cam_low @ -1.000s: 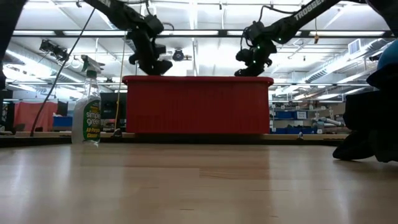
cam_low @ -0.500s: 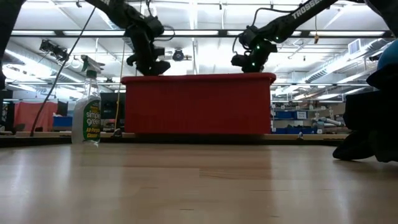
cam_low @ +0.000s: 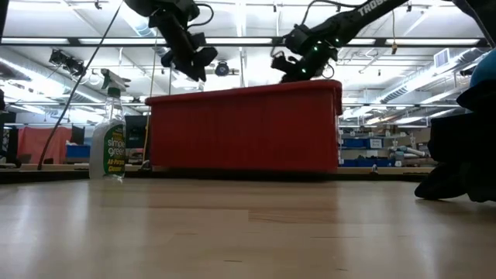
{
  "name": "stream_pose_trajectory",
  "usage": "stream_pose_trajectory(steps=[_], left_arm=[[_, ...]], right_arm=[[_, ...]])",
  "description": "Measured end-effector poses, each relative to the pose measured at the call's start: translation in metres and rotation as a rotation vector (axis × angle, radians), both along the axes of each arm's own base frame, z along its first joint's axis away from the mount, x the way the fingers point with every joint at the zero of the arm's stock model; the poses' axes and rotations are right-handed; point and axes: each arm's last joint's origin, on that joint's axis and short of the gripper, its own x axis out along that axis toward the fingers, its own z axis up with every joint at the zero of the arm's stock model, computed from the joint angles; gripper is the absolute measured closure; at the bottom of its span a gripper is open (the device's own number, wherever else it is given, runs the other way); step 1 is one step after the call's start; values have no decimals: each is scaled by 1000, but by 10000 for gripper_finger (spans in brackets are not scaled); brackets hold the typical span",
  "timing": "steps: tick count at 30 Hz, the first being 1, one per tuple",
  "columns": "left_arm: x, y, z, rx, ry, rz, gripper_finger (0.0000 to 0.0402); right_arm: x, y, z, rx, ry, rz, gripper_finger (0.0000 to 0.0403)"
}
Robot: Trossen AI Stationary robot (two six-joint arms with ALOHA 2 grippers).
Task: Fold laundry
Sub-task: Fold the dark blue shorts
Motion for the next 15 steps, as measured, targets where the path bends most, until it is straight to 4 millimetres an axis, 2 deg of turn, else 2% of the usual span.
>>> stream_pose_trajectory(steps=[3, 7, 12, 15], left_arm=[[1, 1, -2, -7, 9, 2, 258], [1, -1, -5, -20, 50, -18, 258], [0, 0, -5, -22, 56, -18, 258], [0, -1, -5, -25, 57, -18, 258]], right_arm=[[12, 16, 0, 66, -47, 151, 271], [25, 33, -1, 43, -27, 246, 271], [32, 40, 2, 21, -50, 204, 271], [29, 32, 5, 54, -108, 136, 271]])
